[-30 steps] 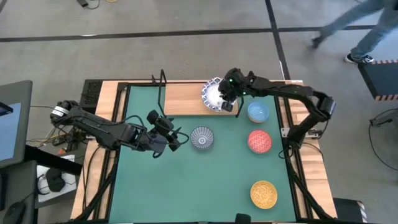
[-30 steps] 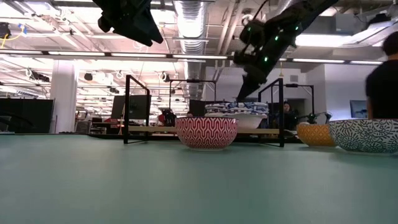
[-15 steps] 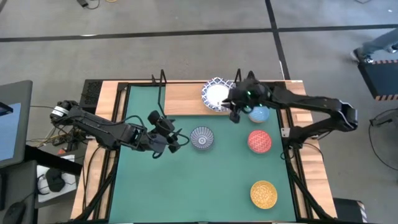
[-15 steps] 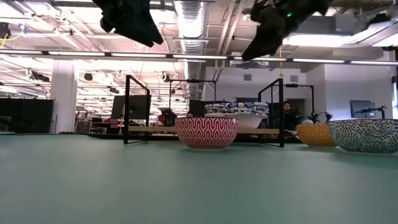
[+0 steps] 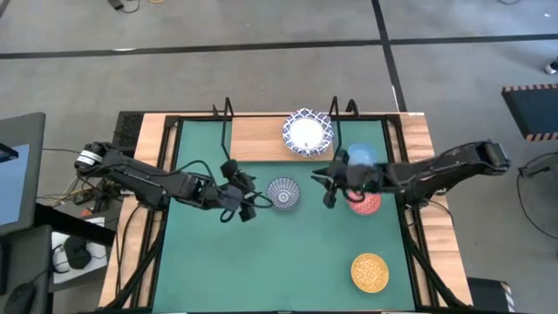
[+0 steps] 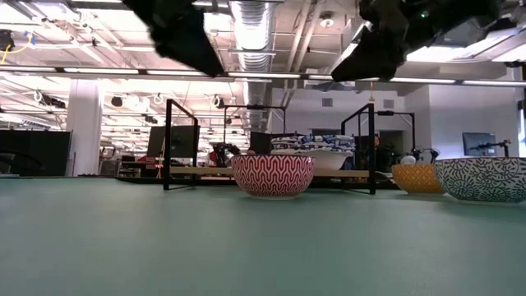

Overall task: Place and stack bowls onto a shelf
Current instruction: Put the blue bowl on the shelf

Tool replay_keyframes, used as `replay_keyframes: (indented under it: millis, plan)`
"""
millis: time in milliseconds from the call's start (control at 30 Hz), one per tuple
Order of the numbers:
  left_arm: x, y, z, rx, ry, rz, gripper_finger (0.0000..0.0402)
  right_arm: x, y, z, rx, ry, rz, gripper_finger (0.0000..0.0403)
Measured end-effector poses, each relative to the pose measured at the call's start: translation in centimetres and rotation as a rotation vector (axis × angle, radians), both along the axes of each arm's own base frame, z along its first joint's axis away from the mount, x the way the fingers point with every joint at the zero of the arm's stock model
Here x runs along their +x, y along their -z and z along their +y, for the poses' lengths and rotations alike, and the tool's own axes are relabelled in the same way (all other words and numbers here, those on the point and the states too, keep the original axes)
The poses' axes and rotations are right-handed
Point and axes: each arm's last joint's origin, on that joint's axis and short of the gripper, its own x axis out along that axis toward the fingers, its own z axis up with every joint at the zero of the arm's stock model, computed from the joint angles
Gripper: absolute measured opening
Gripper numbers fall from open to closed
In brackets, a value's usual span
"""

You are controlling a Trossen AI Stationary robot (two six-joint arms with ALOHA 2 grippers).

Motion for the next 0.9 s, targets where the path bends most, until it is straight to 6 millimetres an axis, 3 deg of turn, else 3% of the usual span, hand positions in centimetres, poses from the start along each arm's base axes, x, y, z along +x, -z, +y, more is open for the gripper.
replay_keyframes:
  millis: [133,300,600,900]
  plan:
    - [0.8,0.1,0.5,0.0,0.049,-0.001,0.0218,0.8,0.9,2.4,-0.067,0.028,-0.006,0.0103]
    - [1.4,0.2,1.2,0.009,0.071,-0.007,0.0218,1.9,2.1,4.5,-0.031,-0.002,-0.044,0.0103]
    - [1.7,-0.7,1.6,0.061,0.11,-0.002,0.0218,3.7,4.7,6.0,0.052,0.02,-0.034,0.0103]
    - [1.9,-1.8,1.7,0.155,0.168,0.032,0.0218,4.4,4.9,7.5,0.098,0.05,-0.125,0.0104]
